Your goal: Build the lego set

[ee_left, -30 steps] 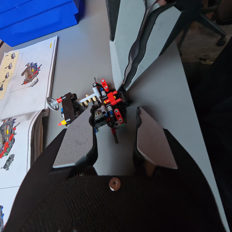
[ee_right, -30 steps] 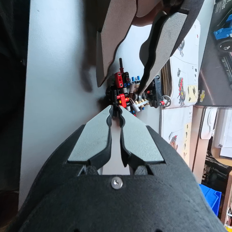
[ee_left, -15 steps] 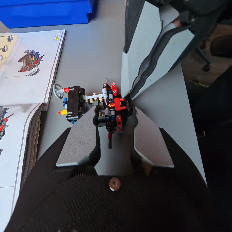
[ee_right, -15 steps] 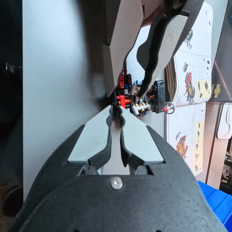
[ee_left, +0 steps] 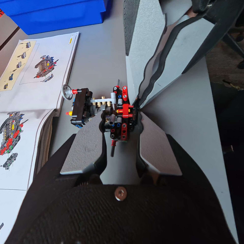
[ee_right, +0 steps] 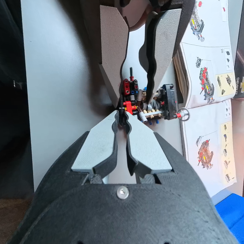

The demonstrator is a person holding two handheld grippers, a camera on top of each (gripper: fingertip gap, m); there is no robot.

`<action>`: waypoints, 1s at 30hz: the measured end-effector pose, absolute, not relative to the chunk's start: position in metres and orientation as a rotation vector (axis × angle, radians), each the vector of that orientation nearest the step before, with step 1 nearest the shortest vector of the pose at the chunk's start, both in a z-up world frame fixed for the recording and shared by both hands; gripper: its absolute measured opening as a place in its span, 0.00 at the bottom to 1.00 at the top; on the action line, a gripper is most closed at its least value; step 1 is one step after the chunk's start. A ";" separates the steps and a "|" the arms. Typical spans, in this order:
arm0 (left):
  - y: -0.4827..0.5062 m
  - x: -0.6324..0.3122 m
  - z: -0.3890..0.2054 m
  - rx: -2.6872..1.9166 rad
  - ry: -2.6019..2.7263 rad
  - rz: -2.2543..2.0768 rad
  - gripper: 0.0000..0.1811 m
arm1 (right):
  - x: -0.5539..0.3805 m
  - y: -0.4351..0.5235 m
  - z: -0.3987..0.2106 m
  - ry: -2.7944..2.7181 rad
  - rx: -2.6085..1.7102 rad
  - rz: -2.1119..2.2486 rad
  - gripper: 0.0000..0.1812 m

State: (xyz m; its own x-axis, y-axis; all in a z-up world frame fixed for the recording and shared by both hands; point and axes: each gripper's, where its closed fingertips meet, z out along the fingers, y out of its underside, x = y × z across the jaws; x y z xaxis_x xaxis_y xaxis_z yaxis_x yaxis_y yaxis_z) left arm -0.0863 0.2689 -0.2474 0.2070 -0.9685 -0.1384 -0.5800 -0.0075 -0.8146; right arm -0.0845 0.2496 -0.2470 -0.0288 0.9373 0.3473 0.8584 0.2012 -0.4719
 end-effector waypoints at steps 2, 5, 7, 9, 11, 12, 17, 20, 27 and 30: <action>0.269 -0.086 -0.248 -1.682 1.472 -0.607 0.26 | -0.084 0.250 -0.247 -1.888 -1.670 0.191 0.02; 0.270 -0.086 -0.248 -1.682 1.469 -0.598 0.26 | -0.084 0.251 -0.247 -1.905 -1.644 0.182 0.02; 0.270 -0.086 -0.248 -1.681 1.467 -0.593 0.26 | -0.083 0.251 -0.247 -1.927 -1.632 0.178 0.02; 0.272 -0.086 -0.248 -1.683 1.459 -0.585 0.25 | -0.083 0.253 -0.247 -1.936 -1.624 0.181 0.03; 0.272 -0.086 -0.248 -1.684 1.457 -0.583 0.25 | -0.084 0.253 -0.247 -1.931 -1.625 0.197 0.02; 0.273 -0.086 -0.248 -1.688 1.455 -0.587 0.25 | -0.084 0.254 -0.247 -1.926 -1.614 0.200 0.02; 0.279 -0.086 -0.247 -1.714 1.424 -0.587 0.25 | -0.078 0.262 -0.245 -1.875 -1.552 0.128 0.04; 0.278 -0.086 -0.247 -1.708 1.429 -0.586 0.25 | -0.074 0.266 -0.242 -1.836 -1.577 0.173 0.10; 0.277 -0.085 -0.247 -1.701 1.442 -0.595 0.25 | -0.074 0.264 -0.242 -1.930 -1.526 0.373 0.12; 0.277 -0.085 -0.247 -1.701 1.443 -0.596 0.25 | -0.075 0.264 -0.243 -1.993 -1.497 0.387 0.12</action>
State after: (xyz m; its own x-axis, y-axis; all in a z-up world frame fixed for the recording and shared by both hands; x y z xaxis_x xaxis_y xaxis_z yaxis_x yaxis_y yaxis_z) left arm -0.0850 0.2765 -0.2475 0.2354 -0.9611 -0.1443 -0.5791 -0.0195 -0.8150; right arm -0.0751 0.2642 -0.2425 -0.1751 0.9398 0.2934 0.7615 0.3182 -0.5647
